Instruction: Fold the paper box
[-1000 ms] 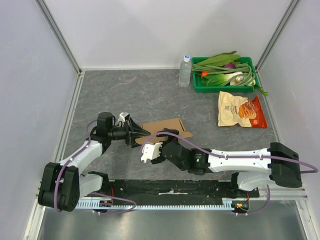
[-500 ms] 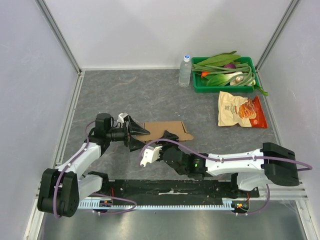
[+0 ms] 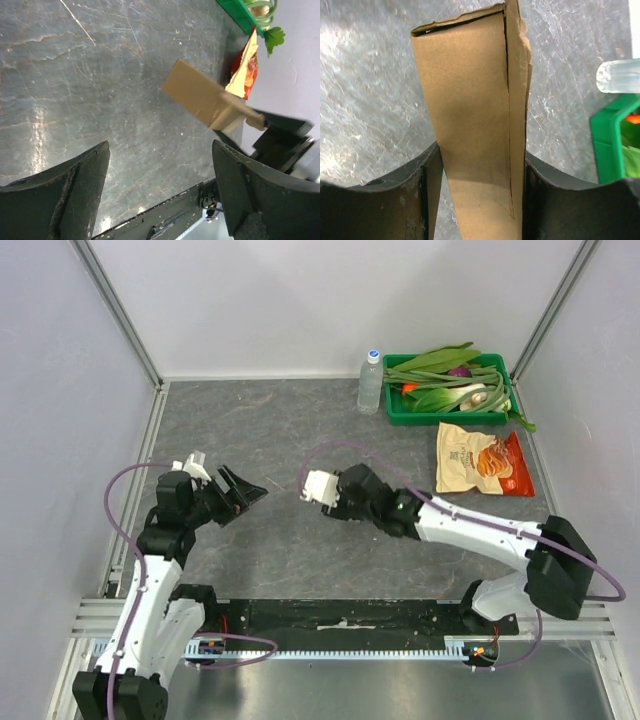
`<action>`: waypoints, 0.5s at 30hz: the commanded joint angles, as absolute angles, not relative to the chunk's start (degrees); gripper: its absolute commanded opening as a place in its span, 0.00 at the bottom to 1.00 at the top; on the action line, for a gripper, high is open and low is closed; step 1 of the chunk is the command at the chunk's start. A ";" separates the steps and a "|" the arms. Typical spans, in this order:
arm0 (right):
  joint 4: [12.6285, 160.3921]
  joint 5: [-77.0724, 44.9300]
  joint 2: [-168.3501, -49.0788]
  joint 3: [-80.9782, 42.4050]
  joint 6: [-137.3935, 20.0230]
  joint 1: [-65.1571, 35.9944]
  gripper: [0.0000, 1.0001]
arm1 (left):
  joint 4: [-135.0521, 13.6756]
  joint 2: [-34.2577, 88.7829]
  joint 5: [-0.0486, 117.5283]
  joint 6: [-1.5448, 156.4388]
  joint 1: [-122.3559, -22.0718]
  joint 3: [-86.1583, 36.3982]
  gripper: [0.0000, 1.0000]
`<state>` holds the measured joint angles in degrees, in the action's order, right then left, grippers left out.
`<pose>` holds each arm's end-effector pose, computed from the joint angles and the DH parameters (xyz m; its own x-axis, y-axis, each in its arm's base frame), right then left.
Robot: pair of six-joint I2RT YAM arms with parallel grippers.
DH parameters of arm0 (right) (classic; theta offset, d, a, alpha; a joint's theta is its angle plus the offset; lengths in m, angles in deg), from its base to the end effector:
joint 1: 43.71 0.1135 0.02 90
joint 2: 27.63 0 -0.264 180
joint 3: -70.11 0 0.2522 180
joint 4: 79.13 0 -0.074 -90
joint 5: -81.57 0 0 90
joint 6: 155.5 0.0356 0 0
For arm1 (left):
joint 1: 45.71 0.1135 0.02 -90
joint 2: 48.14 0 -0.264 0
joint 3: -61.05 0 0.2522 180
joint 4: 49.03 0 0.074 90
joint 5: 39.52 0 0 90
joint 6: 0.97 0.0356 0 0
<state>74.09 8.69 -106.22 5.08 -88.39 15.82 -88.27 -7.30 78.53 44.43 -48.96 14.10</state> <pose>0.1588 0.2492 0.2432 -0.0263 -0.7777 -0.6281 -0.7817 0.4076 -0.4720 0.1581 -0.0257 0.2554 -0.6997 -0.5809 -0.4158 -0.0676 0.6332 -0.7710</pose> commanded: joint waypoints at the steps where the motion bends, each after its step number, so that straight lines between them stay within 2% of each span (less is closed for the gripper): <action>1: 62.08 -12.37 -113.29 -7.35 -85.54 7.91 0.55 | -85.21 -2.81 75.61 50.44 -50.27 13.28 0.88; 4: 52.76 -18.70 -121.46 -16.76 -87.29 3.67 0.52 | -83.00 4.13 75.09 56.84 -55.18 9.16 0.89; 6: 48.36 -21.51 -124.48 -21.49 -88.26 0.87 0.51 | -88.70 7.74 70.55 63.06 -58.44 1.99 0.91; 9: 44.92 -26.35 -128.96 -25.20 -90.11 -1.69 0.51 | -87.33 11.35 72.52 64.86 -60.57 -1.13 0.93; 15: 41.58 -26.36 -132.66 -27.76 -91.60 -2.40 0.56 | -85.47 16.97 79.10 68.79 -60.74 -5.17 0.86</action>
